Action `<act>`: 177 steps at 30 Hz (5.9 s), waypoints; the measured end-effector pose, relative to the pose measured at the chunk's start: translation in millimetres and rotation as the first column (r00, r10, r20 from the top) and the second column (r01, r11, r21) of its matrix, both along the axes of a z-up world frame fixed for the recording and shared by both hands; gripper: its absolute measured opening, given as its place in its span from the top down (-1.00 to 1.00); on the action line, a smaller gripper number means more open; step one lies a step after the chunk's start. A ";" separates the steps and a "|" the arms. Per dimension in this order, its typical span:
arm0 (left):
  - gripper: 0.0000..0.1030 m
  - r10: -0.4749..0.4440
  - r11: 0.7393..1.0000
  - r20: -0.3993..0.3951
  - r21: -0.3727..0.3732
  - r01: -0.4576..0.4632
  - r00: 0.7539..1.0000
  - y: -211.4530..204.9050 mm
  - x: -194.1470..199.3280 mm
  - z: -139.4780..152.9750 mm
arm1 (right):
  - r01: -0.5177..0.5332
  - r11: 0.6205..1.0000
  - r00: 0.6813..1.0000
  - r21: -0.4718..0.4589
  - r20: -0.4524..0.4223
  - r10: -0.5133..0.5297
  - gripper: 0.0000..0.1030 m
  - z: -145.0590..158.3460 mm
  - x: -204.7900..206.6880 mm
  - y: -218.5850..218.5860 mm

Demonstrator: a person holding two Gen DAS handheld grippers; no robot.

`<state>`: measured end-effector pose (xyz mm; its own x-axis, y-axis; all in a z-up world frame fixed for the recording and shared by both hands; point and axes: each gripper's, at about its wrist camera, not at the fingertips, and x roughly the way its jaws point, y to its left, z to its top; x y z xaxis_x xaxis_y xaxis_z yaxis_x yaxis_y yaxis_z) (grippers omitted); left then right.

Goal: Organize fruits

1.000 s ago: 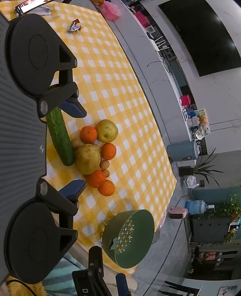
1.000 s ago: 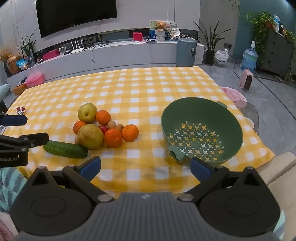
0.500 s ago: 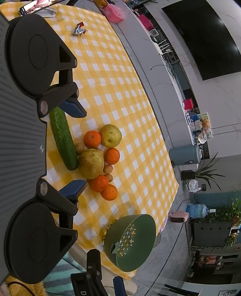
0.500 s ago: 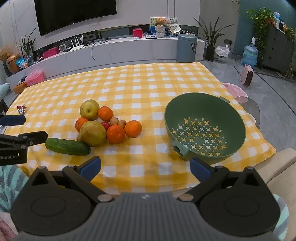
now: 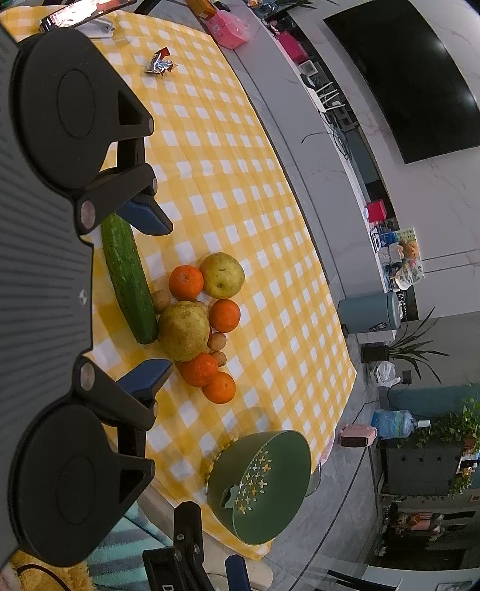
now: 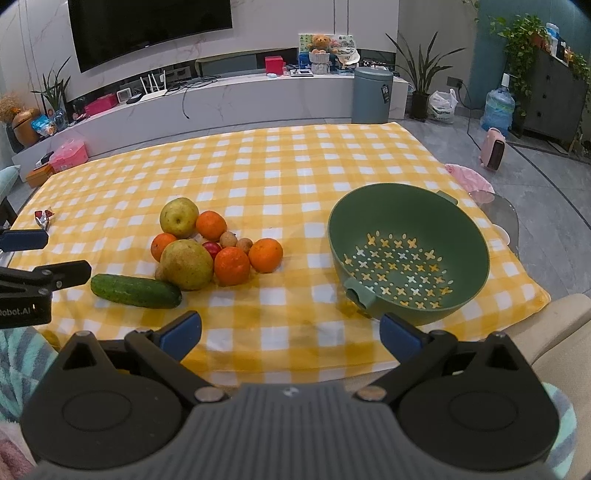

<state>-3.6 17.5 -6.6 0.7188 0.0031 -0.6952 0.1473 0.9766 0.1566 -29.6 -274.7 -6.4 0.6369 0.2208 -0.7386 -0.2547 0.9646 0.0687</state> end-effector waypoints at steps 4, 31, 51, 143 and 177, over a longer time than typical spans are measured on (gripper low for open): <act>-0.74 0.001 1.000 0.000 0.001 -0.001 1.000 -0.2 0.2 -0.2 | -0.001 1.000 1.000 -0.004 0.001 0.001 -0.92 1.4 -0.6 0.7; -0.74 0.008 1.000 -0.010 -0.009 -0.008 1.000 8.0 2.3 -0.9 | -0.020 0.999 1.000 -0.035 -0.008 0.020 -0.92 2.2 1.1 7.4; -0.74 0.008 1.000 -0.016 -0.010 -0.008 1.000 9.6 0.8 -3.6 | -0.030 0.999 0.999 -0.040 -0.022 0.029 -0.92 1.2 2.3 12.4; -0.55 -0.054 0.979 -0.249 -0.204 0.002 0.967 2.4 121.2 -65.9 | -0.383 0.916 0.880 -0.122 0.254 0.402 0.32 -84.5 70.5 62.8; -0.55 -0.494 0.862 -0.355 -0.079 0.500 0.794 -204.2 172.8 -38.9 | -0.297 0.954 0.948 -0.026 -0.126 0.292 0.32 -60.5 138.5 -104.4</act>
<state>169.2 -186.7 -45.5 0.3324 -0.2725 -0.9029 0.6597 0.7513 0.0161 109.0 -379.1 -66.8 0.4549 0.3506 -0.8186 -0.5207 0.8505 0.0749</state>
